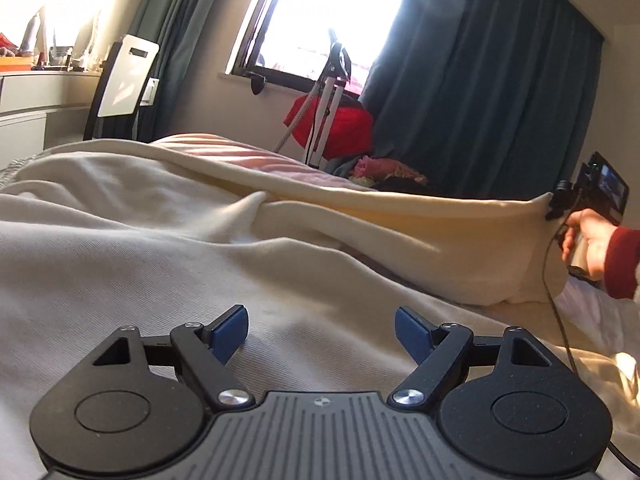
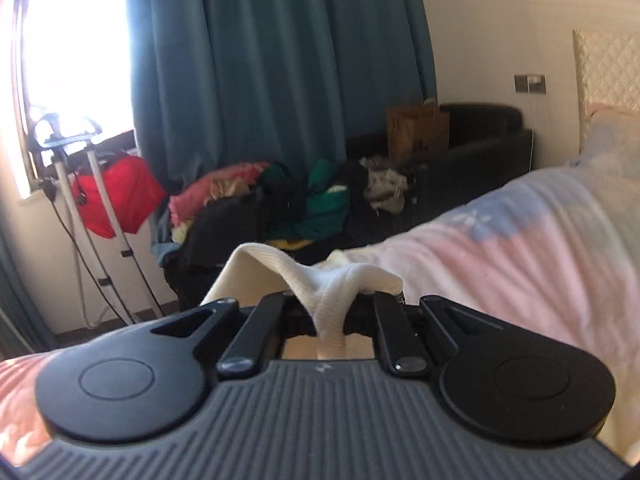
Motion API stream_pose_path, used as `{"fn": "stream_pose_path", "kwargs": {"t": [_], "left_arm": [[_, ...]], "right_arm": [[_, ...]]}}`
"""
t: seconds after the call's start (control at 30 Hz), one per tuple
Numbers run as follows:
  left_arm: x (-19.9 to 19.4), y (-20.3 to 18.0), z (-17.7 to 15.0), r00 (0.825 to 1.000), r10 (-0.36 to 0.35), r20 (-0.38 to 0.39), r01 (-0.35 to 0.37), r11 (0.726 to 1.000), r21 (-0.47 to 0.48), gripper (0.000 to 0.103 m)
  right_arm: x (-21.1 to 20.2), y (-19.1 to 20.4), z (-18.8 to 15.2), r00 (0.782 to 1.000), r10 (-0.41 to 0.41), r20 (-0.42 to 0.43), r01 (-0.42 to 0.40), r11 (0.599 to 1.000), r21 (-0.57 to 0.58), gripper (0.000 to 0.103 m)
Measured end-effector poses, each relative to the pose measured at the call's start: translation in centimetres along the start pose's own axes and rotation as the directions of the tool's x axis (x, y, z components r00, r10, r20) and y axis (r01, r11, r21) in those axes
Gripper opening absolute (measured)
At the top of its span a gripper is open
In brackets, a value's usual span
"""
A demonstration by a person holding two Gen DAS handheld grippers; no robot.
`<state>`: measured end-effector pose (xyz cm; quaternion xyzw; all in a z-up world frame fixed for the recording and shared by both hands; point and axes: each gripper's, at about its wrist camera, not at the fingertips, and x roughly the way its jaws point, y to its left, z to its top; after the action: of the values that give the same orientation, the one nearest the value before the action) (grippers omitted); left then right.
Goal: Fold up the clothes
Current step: 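Grasp the cuff with the right gripper and lift it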
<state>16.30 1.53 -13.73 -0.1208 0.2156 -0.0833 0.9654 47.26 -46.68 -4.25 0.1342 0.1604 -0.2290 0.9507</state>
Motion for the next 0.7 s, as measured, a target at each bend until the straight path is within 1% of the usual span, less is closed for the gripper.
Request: {"fn": "stream_pose_path", "kwargs": {"t": [0.03, 0.13, 0.2, 0.23, 0.27, 0.3, 0.33, 0.43, 0.5, 0.63, 0.7], "left_arm": [[0.4, -0.1, -0.2, 1.0, 0.001, -0.005, -0.001, 1.0, 0.011, 0.082], [1.5, -0.4, -0.7, 1.0, 0.015, -0.015, -0.014, 0.999, 0.049, 0.083], [2.1, -0.3, -0.9, 1.0, 0.017, -0.023, -0.016, 0.998, 0.06, 0.083], [2.3, -0.1, -0.9, 1.0, 0.011, -0.029, -0.01, 0.999, 0.053, 0.083], [2.5, 0.2, -0.7, 0.999, 0.005, -0.035, -0.004, 0.999, 0.039, 0.084], [2.5, 0.4, -0.6, 0.999, 0.003, -0.04, -0.002, 1.0, 0.025, 0.084], [2.5, 0.6, -0.6, 0.999, 0.005, -0.043, -0.004, 1.0, 0.014, 0.084], [2.0, 0.6, -0.5, 0.999, 0.019, -0.043, -0.019, 1.0, 0.008, 0.084], [1.2, 0.4, -0.5, 0.999, 0.027, -0.041, -0.027, 1.0, 0.01, 0.084], [-0.4, -0.2, -0.5, 0.999, 0.025, -0.047, -0.025, 1.0, 0.013, 0.084], [-1.1, -0.6, -0.5, 0.999, 0.017, -0.05, -0.017, 1.0, 0.004, 0.084]], "right_arm": [[1.5, 0.3, -0.7, 1.0, -0.008, -0.015, 0.008, 1.0, -0.002, 0.01], [5.7, 1.3, -2.8, 0.995, 0.007, -0.1, -0.007, 1.0, -0.003, 0.013], [7.6, 0.6, -4.0, 0.98, 0.074, -0.185, -0.061, 0.995, 0.074, 0.017], [7.8, 0.3, -4.5, 0.975, 0.094, -0.203, -0.075, 0.992, 0.099, 0.031], [8.0, -0.1, -5.0, 0.969, 0.112, -0.219, -0.087, 0.989, 0.122, 0.055], [7.7, -0.2, -5.4, 0.971, 0.104, -0.213, -0.081, 0.99, 0.116, 0.067], [7.0, -0.4, -5.7, 0.975, 0.1, -0.197, -0.078, 0.99, 0.115, 0.083], [4.2, -1.4, -6.3, 0.984, 0.109, -0.143, -0.091, 0.988, 0.122, 0.083], [2.5, -2.5, -6.5, 0.989, 0.1, -0.109, -0.084, 0.987, 0.137, 0.083], [-0.8, -5.8, -6.9, 0.994, 0.091, -0.067, -0.074, 0.972, 0.222, 0.083], [-1.1, -7.6, -7.8, 0.984, 0.126, -0.126, -0.083, 0.951, 0.296, 0.084]]}}
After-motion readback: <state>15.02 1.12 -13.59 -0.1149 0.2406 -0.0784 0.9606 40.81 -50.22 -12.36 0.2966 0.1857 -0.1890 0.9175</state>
